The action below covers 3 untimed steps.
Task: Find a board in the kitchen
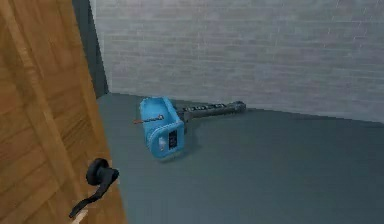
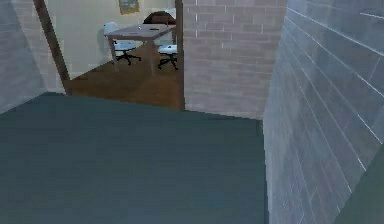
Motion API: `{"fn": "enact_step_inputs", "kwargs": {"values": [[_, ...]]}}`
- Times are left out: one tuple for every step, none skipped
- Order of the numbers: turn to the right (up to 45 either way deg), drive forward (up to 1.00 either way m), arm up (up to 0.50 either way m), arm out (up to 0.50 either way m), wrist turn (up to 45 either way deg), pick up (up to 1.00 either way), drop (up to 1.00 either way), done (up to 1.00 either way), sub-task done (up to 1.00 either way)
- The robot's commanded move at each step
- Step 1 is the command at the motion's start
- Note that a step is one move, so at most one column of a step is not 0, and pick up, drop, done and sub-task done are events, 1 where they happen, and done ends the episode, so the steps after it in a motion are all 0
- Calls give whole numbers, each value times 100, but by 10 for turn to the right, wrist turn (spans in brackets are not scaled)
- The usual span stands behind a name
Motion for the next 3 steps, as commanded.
{"fn": "enact_step_inputs", "kwargs": {"values": [[0,100,0,0,0,0,0,0,0],[-60,0,0,0,0,0,0,0,0],[0,5,0,0,0,0,0,0,0]]}}
